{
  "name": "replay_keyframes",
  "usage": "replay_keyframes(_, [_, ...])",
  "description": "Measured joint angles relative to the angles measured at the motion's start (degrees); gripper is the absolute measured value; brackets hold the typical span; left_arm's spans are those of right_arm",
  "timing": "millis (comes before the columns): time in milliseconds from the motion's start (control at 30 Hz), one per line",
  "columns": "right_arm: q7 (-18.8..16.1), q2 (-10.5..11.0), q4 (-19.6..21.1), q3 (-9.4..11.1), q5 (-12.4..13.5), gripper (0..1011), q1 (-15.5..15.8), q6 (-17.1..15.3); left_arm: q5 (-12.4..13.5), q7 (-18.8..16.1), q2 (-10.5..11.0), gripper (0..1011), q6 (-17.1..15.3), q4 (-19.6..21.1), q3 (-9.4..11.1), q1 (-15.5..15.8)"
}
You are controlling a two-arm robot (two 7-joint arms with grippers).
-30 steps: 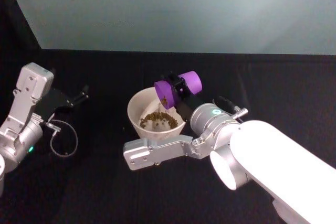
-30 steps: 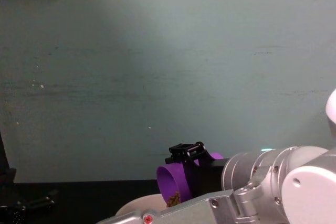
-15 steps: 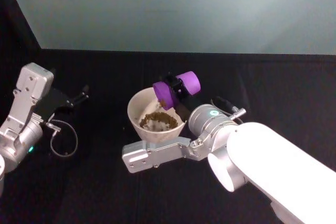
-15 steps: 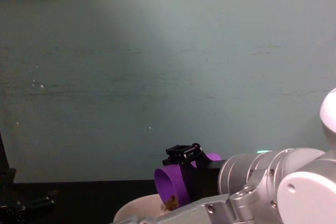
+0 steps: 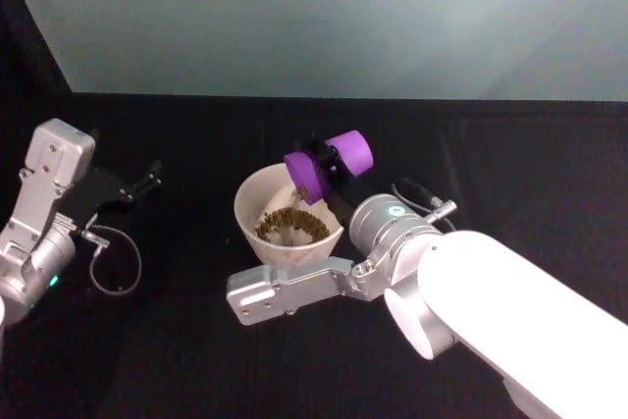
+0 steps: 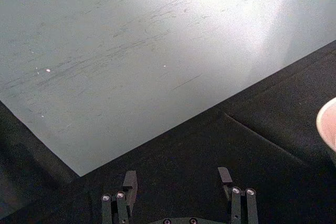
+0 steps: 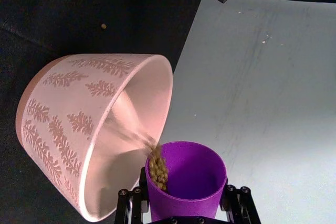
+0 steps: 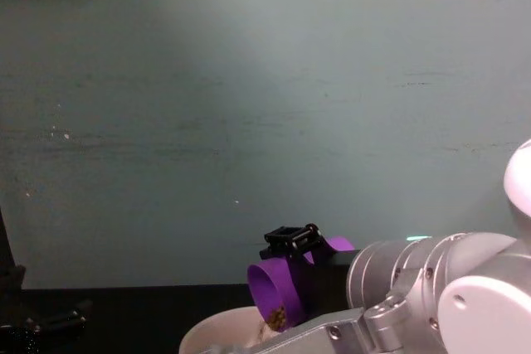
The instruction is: Pick up the cup and pour the mung beans from the cup into the bowl.
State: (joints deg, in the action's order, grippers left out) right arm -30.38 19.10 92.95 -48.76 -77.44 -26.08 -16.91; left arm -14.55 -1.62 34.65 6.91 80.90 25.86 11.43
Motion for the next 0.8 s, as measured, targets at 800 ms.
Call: replay_keyframes(800, [-2.2,0.7,0.2,-3.8,-8.5,729,-1.6,-0.4,0.0,0.0,0.0,1000,0.0,0.0,0.0,0.0])
